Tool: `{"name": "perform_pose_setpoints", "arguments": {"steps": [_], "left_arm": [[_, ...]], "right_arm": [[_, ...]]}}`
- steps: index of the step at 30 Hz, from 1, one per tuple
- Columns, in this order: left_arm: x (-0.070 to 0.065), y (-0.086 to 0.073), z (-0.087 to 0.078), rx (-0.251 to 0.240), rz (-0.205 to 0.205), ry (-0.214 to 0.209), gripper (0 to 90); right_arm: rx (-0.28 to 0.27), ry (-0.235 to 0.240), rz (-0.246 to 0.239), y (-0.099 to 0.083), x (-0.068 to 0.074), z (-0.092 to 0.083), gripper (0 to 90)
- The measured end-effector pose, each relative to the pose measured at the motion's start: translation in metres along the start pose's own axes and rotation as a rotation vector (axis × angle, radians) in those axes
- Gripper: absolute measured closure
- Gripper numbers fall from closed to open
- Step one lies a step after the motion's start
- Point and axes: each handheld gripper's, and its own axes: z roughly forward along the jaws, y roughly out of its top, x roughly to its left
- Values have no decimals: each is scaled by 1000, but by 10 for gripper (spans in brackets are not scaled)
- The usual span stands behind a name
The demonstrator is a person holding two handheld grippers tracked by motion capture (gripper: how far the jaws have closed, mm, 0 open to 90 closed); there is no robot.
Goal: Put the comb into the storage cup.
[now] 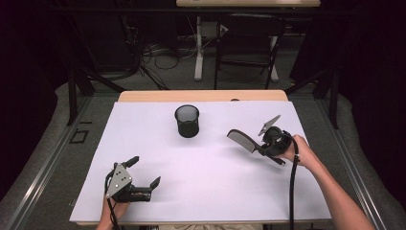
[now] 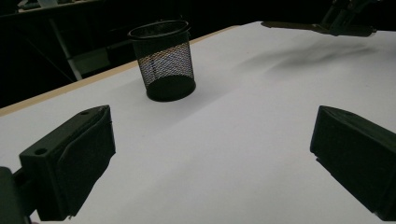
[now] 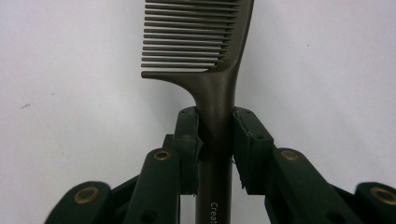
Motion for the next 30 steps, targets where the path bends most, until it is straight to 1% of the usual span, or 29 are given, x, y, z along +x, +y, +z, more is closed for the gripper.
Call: {"name": "perform_pose_setpoints", "arguments": {"steps": [1,2,3,4,5,6,7,10,11,12,13,15,17,18,19,20,23,24,28,29,30], "left_arm": [[0,0,0,0,1,-1,0],[0,0,0,-1,0,0,0],[0,0,0,-2,0,0,0],[0,0,0,-1,0,-1,0],[0,0,0,-1,0,-1,0],[0,0,0,-1,0,-1,0],[0,0,0,-2,-1,0,0],[0,0,0,-3,-1,0,1],[0,0,0,-4,-2,0,0],[0,0,0,-2,0,1,0],[0,0,0,-1,2,0,0],[0,0,0,-1,1,0,0],[0,0,0,-1,0,1,0],[0,0,0,-1,0,1,0],[0,0,0,-2,-1,1,0],[0,0,0,-1,0,-1,0],[0,0,0,0,2,-1,0],[0,0,-1,0,3,0,0],[1,0,-1,-2,2,1,0],[1,0,-1,-2,-3,3,1],[0,0,-1,-3,-3,4,1]], "right_arm": [[-24,-1,-11,0,0,-1,728],[-24,-1,-11,0,0,-1,728],[-39,-2,-3,-1,1,-2,728],[-76,-6,9,-1,3,-3,728],[-76,-6,9,-1,3,-3,728],[-73,-4,-1,-2,3,-5,728],[-111,4,4,-3,4,-5,728],[-121,2,1,-3,5,-5,728],[-140,0,7,-4,6,-6,728],[-140,0,7,-4,6,-6,728],[-166,-2,4,-4,7,-7,728],[-173,1,5,-4,8,-7,728],[-209,0,15,-5,11,-8,729],[-209,0,15,-5,11,-8,729],[-231,-2,15,-5,13,-9,728],[-231,-2,15,-5,13,-9,728],[-273,-8,22,-5,16,-7,728],[-273,-8,22,-5,16,-7,728],[-307,-13,29,-5,19,-6,728],[-326,-9,35,-5,20,-6,729],[-326,-9,35,-5,20,-6,729]]}}
